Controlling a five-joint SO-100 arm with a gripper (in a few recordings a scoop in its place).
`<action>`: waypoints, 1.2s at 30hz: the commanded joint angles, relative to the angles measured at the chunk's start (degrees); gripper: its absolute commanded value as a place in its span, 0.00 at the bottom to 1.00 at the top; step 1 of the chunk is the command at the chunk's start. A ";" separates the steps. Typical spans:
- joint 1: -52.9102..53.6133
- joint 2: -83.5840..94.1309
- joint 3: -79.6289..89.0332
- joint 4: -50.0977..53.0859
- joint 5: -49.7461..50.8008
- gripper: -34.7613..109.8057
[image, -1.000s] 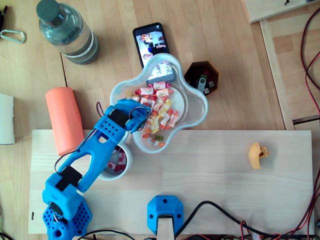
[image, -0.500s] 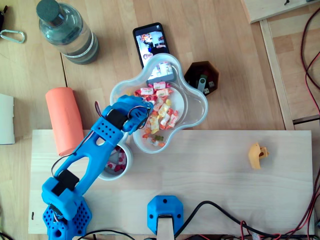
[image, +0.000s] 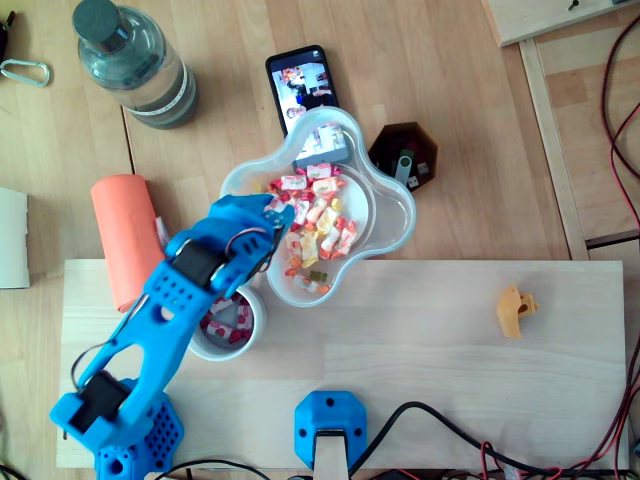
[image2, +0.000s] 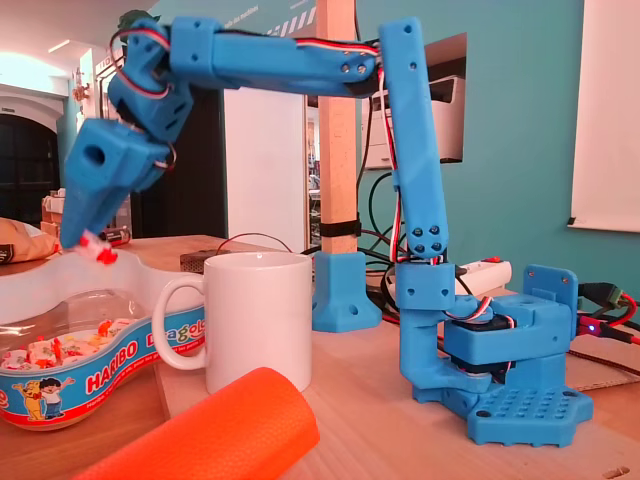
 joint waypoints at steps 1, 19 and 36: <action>0.70 8.79 -2.64 5.19 -1.67 0.22; 0.70 28.21 -1.49 23.73 -24.17 0.22; 0.62 38.14 9.93 23.47 -64.86 0.22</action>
